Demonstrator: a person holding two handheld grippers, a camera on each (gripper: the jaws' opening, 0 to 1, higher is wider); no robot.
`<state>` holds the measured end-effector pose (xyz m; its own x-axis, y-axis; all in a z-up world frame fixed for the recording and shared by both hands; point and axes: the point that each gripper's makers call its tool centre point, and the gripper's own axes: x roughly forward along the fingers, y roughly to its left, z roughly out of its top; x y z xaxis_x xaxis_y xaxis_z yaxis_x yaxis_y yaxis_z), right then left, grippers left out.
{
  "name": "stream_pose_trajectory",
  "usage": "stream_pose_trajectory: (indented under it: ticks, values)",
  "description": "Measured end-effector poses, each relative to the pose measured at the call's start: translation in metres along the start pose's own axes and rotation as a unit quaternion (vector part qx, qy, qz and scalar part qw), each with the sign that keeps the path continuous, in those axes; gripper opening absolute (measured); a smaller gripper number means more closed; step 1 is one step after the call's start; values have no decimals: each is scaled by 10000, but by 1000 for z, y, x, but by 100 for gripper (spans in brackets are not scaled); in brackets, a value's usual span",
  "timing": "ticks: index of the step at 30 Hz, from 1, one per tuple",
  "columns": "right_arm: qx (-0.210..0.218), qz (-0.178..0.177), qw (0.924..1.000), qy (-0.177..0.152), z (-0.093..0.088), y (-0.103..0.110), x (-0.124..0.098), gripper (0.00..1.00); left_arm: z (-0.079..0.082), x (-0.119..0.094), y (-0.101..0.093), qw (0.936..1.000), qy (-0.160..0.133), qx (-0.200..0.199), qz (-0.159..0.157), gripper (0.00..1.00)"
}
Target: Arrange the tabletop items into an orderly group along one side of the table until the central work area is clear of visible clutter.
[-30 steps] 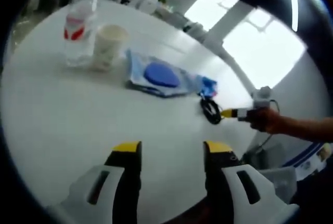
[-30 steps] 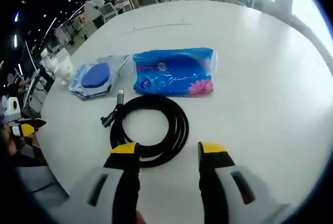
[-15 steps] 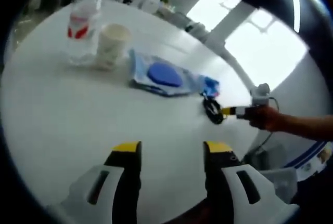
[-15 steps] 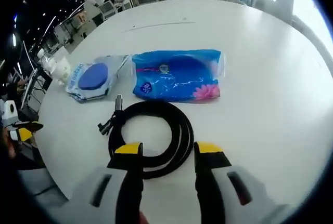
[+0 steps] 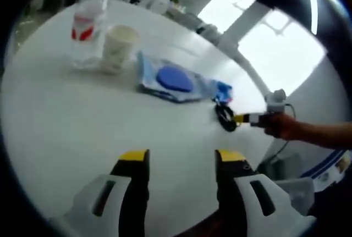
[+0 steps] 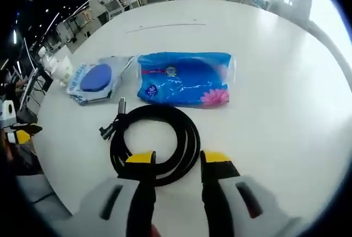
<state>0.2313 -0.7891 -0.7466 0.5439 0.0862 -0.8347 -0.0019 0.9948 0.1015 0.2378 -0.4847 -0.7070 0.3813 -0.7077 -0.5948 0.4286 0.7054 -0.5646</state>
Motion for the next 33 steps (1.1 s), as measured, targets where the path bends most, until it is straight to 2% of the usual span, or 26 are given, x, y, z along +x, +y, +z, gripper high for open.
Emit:
stream_pose_trajectory:
  ticks: [12, 14, 18, 20, 25, 33]
  values:
    - [-30, -112, 9999, -42, -3, 8, -9, 29, -1, -1, 1, 10000, 12, -2, 13, 45]
    - [21, -98, 9999, -40, 0, -3, 1, 28, -1, -1, 1, 10000, 22, -5, 13, 45]
    - [191, -105, 9997, -63, -3, -2, -4, 23, -1, 0, -1, 10000, 22, -3, -8, 45]
    - [197, -94, 9997, -54, 0, -12, 6, 22, -1, 0, -1, 10000, 19, -6, -13, 45]
    - [49, -143, 9999, -27, -2, -7, 0, 20, -2, 0, -1, 10000, 39, -4, -13, 45]
    - [96, -173, 9998, -29, -8, 2, -11, 16, -3, -1, -1, 10000, 48, -9, -20, 44]
